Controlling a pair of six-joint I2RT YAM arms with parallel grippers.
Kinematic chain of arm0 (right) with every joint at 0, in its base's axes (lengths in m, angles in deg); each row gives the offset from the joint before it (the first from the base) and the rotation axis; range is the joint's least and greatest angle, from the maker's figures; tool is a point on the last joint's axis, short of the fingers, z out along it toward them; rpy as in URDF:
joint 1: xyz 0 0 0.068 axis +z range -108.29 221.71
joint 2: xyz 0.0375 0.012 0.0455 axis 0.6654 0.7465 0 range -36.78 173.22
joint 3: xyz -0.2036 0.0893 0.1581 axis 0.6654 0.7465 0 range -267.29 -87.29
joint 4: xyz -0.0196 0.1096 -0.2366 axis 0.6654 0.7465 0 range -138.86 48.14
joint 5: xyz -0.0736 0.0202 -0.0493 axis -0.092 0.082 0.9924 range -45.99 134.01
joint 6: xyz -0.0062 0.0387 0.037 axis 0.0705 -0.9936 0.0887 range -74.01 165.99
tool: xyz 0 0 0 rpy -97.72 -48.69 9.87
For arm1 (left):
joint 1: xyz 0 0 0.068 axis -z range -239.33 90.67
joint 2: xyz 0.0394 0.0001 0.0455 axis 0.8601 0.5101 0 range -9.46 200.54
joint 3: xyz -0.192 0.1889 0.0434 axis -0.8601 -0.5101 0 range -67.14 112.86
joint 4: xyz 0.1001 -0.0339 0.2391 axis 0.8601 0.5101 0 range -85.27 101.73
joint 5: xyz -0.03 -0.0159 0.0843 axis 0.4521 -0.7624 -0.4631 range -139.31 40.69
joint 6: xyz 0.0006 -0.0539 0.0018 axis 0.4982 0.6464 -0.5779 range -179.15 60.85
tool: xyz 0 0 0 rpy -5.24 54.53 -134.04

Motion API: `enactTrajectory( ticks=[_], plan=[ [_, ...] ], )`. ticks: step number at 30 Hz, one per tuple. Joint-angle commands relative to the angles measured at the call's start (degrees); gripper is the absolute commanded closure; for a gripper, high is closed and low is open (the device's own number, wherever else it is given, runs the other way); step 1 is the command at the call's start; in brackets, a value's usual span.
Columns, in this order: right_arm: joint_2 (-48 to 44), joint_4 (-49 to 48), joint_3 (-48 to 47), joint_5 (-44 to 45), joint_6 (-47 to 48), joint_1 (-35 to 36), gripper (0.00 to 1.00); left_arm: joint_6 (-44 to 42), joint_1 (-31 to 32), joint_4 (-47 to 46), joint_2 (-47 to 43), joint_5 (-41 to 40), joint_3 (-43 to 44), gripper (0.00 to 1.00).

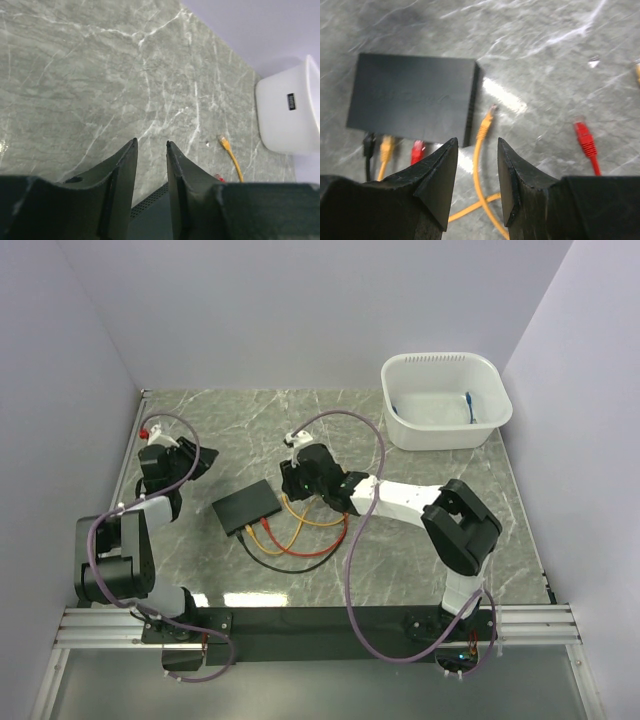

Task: Insert the plug into the switch port

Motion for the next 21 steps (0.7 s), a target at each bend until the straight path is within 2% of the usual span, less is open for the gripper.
enactTrajectory(
  ticks=[1, 7, 10, 11, 12, 13, 15, 16, 17, 20, 21],
  plan=[
    [-6.12, -3.42, 2.06, -5.41, -0.55, 0.16, 0.55, 1.31, -0.65, -11.13, -3.48, 3.24, -2.06, 0.64],
    [-13.07, -5.79, 7.34, -4.82, -0.02, 0.25, 0.55, 1.41, -0.56, -20.01, -10.77, 1.50, -8.12, 0.61],
    [-14.40, -5.01, 7.78, -4.02, 1.03, 0.51, 0.55, 1.58, -0.12, -24.31, -15.42, -2.45, -12.16, 0.56],
    [-15.01, -4.83, 7.61, -3.06, 1.55, 0.60, 0.55, 2.19, -0.12, -22.67, -16.40, -6.03, -12.78, 0.32],
    [-15.36, -4.65, 7.69, -2.88, 1.91, 0.95, 0.55, 2.46, -0.12, -19.35, -17.02, -8.16, -11.48, 0.02],
    [-15.97, -4.83, 7.87, -2.87, 2.35, 1.04, 0.53, 2.55, -0.12, -12.96, -17.20, -10.01, -10.42, 0.01],
    [-16.59, -6.57, 9.01, -4.01, 2.35, 0.95, 0.43, 0.79, -0.21, -10.71, -16.07, -8.37, -8.14, 0.01],
    [-17.21, -7.46, 9.71, -4.71, 2.35, 1.04, 0.21, 0.62, -0.21, -10.70, -14.93, -7.57, -7.87, 0.01],
    [-17.39, -8.34, 10.58, -5.33, 2.44, 0.95, 0.11, 0.44, -0.30, -11.22, -14.40, -5.91, -7.87, 0.01],
    [-16.16, -7.56, 8.94, -4.46, 1.91, 1.04, 0.09, 0.26, -0.21, -13.07, -13.42, -3.79, -8.22, 0.01],
    [-15.46, -4.77, 7.97, -1.32, 1.56, 1.04, 0.09, 0.17, -0.21, -12.99, -13.25, -3.70, -8.13, 0.01]
  ],
)
